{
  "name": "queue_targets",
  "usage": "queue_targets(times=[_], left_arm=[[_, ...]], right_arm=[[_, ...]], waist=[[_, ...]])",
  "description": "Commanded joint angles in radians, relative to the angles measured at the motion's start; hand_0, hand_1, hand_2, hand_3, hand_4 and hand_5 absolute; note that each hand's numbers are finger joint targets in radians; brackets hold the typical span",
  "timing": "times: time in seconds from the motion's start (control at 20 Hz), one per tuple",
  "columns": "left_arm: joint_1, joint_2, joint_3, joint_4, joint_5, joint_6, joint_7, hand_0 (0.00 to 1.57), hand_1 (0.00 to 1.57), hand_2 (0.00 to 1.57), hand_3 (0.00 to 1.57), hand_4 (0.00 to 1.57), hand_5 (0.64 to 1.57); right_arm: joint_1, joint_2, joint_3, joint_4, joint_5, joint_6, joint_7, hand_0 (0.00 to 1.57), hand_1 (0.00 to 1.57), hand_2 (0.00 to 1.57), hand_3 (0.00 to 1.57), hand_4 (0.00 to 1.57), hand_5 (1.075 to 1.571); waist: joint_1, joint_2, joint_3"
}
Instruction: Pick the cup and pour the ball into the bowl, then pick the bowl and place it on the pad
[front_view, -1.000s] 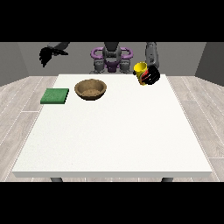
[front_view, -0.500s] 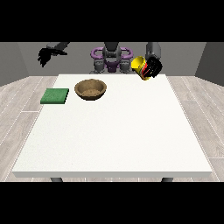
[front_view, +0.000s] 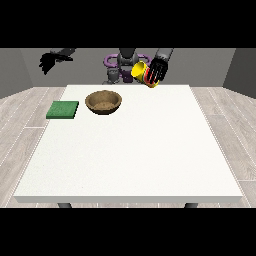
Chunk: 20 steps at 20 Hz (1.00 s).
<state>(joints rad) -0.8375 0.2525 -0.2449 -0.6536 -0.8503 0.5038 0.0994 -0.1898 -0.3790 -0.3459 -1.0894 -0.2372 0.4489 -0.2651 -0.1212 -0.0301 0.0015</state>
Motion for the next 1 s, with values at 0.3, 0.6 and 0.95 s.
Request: queue_targets(times=[0.3, 0.6, 0.95], left_arm=[[-0.140, -0.105, -0.309, 0.073, -0.420, -0.134, 0.237, 1.49, 1.49, 1.57, 1.57, 1.51, 1.316], [-0.172, -0.159, -0.483, 0.127, -0.611, -0.275, 0.259, 1.54, 1.54, 1.57, 1.57, 1.57, 1.124], [-0.185, -0.206, -0.612, 0.145, -0.782, -0.402, 0.278, 1.46, 1.46, 1.57, 1.57, 1.51, 1.178]], right_arm=[[-0.027, -0.019, -0.008, 0.067, 0.005, 0.015, -0.015, 0.00, 0.00, 0.00, 0.00, 0.00, 1.571], [-0.010, 0.020, 0.023, 0.073, 0.031, 0.011, -0.045, 0.00, 0.00, 0.00, 0.00, 0.00, 1.570], [-0.037, -0.024, -0.011, 0.107, 0.003, 0.025, -0.015, 0.00, 0.00, 0.00, 0.00, 0.00, 1.571]], waist=[[-0.011, -0.032, 0.0008], [-0.033, -0.046, 0.0009], [0.010, -0.057, -0.0008]])
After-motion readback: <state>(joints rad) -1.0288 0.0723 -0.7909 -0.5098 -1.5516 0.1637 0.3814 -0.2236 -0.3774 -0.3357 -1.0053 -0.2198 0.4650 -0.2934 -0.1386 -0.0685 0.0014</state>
